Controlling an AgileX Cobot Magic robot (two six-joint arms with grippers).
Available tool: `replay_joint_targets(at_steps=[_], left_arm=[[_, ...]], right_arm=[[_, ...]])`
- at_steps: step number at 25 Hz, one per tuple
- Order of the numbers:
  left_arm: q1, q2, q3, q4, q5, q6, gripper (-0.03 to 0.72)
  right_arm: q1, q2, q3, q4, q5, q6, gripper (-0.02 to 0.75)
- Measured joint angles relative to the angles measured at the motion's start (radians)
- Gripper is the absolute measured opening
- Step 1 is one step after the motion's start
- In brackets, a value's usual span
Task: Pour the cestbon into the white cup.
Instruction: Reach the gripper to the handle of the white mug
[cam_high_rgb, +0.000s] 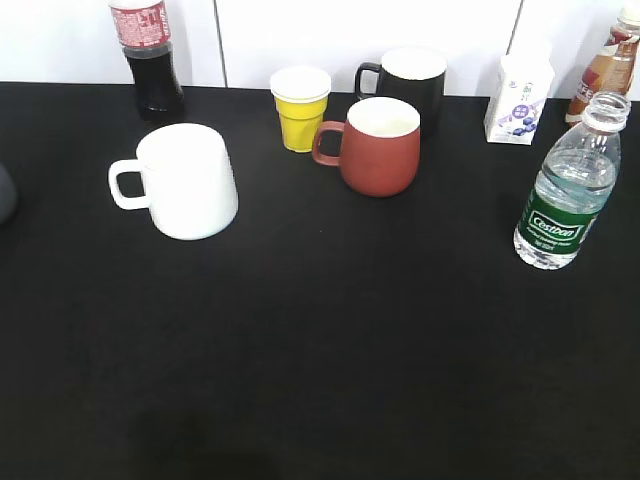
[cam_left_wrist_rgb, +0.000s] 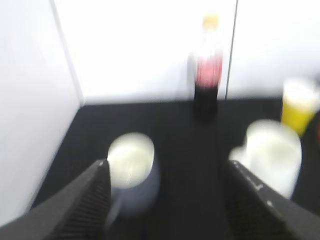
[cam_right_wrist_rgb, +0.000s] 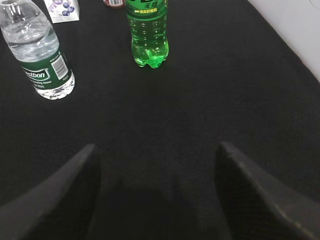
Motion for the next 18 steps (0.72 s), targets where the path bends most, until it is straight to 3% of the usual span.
replay_joint_targets(at_steps=[2,4,8,10,16,18], left_arm=[[-0.003,0.122,0.001,-0.088,-0.144,0.044,0.531],[-0.06,0.223,0.058,-0.131,-0.329,0.084,0.531],[-0.306,0.427,0.32,-0.191,-0.8,0.091,0.531],[-0.378,0.54,0.38,-0.212,-0.965,0.091,0.531],[-0.386,0.888,0.383,-0.24,-1.237,0.089,0.531],[-0.386,0.983,0.383,-0.233,-1.288,0.035,0.531]], right_arm=[[0.0,0.0,0.0,0.0,0.0,0.0,0.539],[0.0,0.0,0.0,0.0,0.0,0.0,0.539],[0.0,0.0,0.0,0.0,0.0,0.0,0.539],[0.0,0.0,0.0,0.001,0.0,0.0,0.539],[0.0,0.0,0.0,0.001,0.0,0.0,0.539],[0.0,0.0,0.0,0.001,0.0,0.0,0.539]])
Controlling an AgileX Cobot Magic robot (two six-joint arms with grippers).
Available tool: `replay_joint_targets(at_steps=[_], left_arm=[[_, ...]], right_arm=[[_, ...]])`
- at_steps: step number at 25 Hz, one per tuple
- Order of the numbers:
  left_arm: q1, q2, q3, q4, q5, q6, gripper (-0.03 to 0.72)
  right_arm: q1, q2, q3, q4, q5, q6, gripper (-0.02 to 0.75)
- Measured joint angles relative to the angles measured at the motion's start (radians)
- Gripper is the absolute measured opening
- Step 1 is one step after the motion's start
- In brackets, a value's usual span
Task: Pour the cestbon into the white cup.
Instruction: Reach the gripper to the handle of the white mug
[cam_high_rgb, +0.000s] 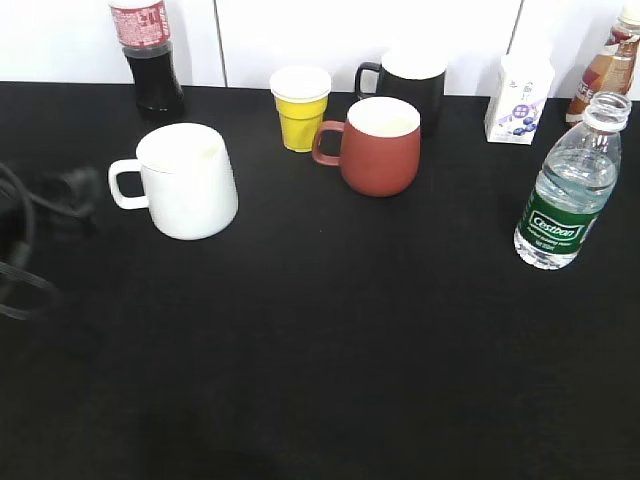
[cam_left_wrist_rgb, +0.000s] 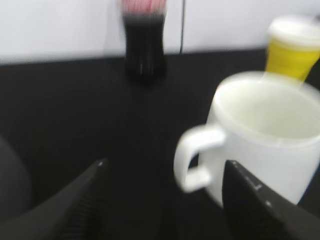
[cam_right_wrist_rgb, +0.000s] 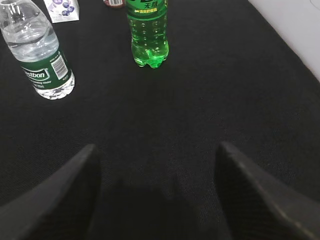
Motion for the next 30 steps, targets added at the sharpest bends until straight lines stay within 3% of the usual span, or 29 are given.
replay_joint_targets(at_steps=[4,7,19,23,28,30], left_arm=[[0.0,0.171,0.0,0.112,-0.242,-0.049,0.531],[0.0,0.259,-0.001,0.111,-0.354,-0.05,0.526],[0.0,0.353,-0.053,0.079,-0.378,-0.054,0.493],[0.054,0.388,-0.102,0.091,-0.38,-0.054,0.49],[0.165,0.483,-0.248,0.33,-0.345,-0.054,0.466],[0.206,0.549,-0.341,0.426,-0.344,-0.083,0.384]], right_arm=[[0.0,0.0,0.0,0.0,0.0,0.0,0.539],[0.0,0.0,0.0,0.0,0.0,0.0,0.539],[0.0,0.0,0.0,0.0,0.0,0.0,0.539],[0.0,0.0,0.0,0.0,0.0,0.0,0.539],[0.0,0.0,0.0,0.0,0.0,0.0,0.539],[0.0,0.0,0.0,0.0,0.0,0.0,0.539]])
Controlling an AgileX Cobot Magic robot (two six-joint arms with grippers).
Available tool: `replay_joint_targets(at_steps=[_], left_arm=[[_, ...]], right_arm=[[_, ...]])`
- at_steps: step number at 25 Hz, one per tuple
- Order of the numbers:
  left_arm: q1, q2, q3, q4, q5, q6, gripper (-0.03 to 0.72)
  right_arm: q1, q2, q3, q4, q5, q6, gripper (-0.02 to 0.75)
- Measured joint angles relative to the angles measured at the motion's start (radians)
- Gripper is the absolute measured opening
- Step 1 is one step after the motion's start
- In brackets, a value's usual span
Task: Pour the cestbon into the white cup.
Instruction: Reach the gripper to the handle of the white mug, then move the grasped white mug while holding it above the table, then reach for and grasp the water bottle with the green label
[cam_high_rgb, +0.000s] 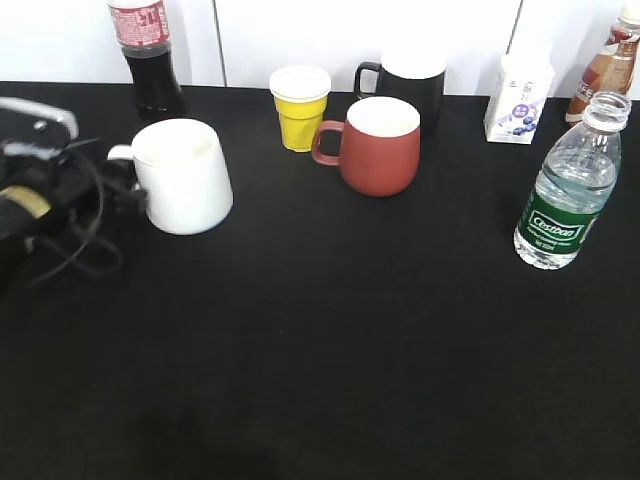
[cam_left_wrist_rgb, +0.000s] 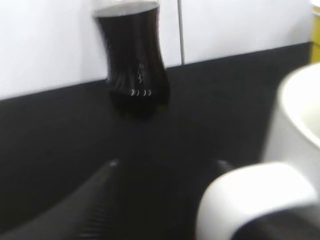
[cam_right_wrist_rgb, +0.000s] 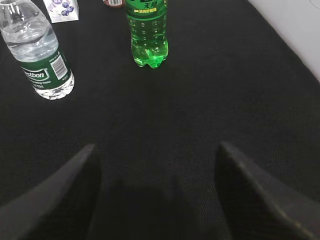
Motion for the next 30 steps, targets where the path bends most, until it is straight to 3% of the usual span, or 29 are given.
replay_joint_targets(at_steps=[2,3,5,11,16,18,21,22,27,30], left_arm=[[0.011,0.021,-0.042,0.101,0.002,-0.067,0.101],[0.011,0.021,-0.044,0.116,0.0,-0.072,0.043],[0.011,0.02,-0.037,0.136,-0.02,-0.072,0.042],[0.011,-0.165,0.15,0.194,-0.103,-0.121,0.041],[0.011,-0.319,0.197,0.444,-0.11,-0.296,0.041],[-0.013,-0.333,0.197,0.479,-0.111,-0.308,0.041],[-0.102,-0.333,0.197,0.474,-0.098,-0.309,0.041],[-0.115,-0.333,0.197,0.474,-0.083,-0.309,0.041],[-0.118,-0.333,0.197,0.45,-0.074,-0.31,0.041],[-0.118,-0.333,0.197,0.446,-0.049,-0.31,0.041]], right_arm=[[0.0,0.0,0.0,0.0,0.0,0.0,0.539],[0.0,0.0,0.0,0.0,0.0,0.0,0.539],[0.0,0.0,0.0,0.0,0.0,0.0,0.539],[0.0,0.0,0.0,0.0,0.0,0.0,0.539],[0.0,0.0,0.0,0.0,0.0,0.0,0.539],[0.0,0.0,0.0,0.0,0.0,0.0,0.539],[0.0,0.0,-0.005,0.0,-0.011,-0.001,0.539],[0.0,0.022,-0.016,0.005,-0.074,-0.017,0.539],[0.0,0.438,-0.009,0.087,-0.788,-0.142,0.539],[0.0,0.672,0.164,0.174,-1.169,-0.122,0.539]])
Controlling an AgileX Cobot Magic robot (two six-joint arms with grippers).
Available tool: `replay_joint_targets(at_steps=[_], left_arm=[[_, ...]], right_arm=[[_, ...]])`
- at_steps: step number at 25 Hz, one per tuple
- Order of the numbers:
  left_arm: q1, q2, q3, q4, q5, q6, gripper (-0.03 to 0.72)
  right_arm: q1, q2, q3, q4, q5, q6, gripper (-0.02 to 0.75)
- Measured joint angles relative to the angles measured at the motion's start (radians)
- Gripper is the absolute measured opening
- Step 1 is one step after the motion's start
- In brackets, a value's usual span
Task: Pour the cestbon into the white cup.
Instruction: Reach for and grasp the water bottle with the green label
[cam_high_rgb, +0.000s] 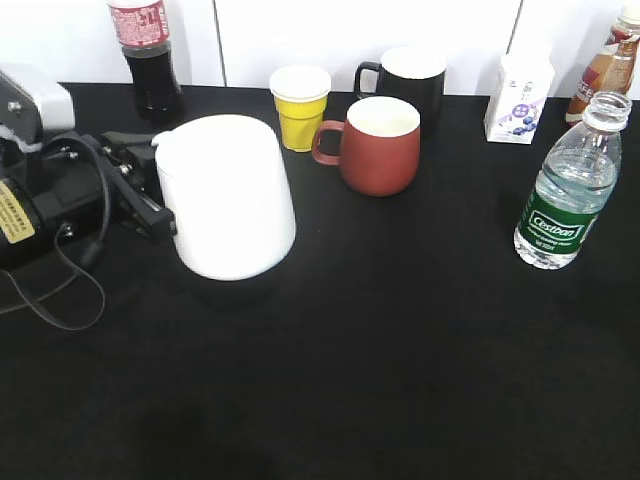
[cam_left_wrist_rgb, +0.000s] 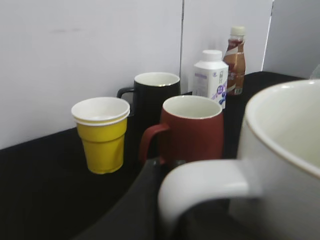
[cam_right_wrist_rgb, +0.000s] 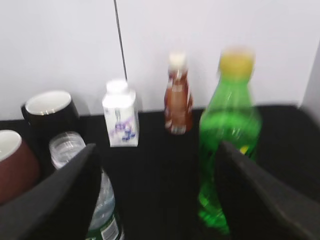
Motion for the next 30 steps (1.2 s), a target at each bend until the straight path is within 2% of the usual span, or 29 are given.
replay_joint_targets(at_steps=[2,5,9,11,14,18,19,26,28,30], left_arm=[[0.0,0.0,0.0,-0.001,0.009,0.0,0.041],[0.0,0.0,0.0,-0.003,0.012,0.0,0.041],[0.0,0.0,0.0,-0.004,0.015,0.0,0.043],[0.0,0.0,0.0,-0.004,0.016,0.0,0.043],[0.0,0.0,0.0,-0.004,0.016,0.0,0.045],[0.0,0.0,0.0,-0.004,0.016,0.0,0.045],[0.0,0.0,0.0,-0.004,0.017,0.0,0.045],[0.0,0.0,0.0,-0.004,0.025,-0.001,0.045],[0.0,0.0,0.0,-0.004,0.025,-0.001,0.045],[0.0,0.0,0.0,-0.004,0.025,-0.001,0.045]], right_arm=[[0.0,0.093,0.132,-0.039,-0.202,0.124,0.539],[0.0,0.226,0.222,-0.399,-0.377,0.452,0.539],[0.0,0.476,0.235,-0.565,-0.527,0.495,0.545],[0.0,0.603,0.235,-0.61,-0.65,0.469,0.638],[0.0,0.753,0.212,-0.605,-0.722,0.374,0.671],[0.0,0.899,0.203,-0.456,-0.927,0.191,0.671],[0.0,0.929,0.192,-0.45,-0.95,0.179,0.671],[0.0,1.125,-0.036,-0.478,-0.976,0.163,0.671],[0.0,1.168,-0.085,-0.52,-0.978,0.163,0.647],[0.0,1.176,-0.088,-0.53,-0.98,0.163,0.559]])
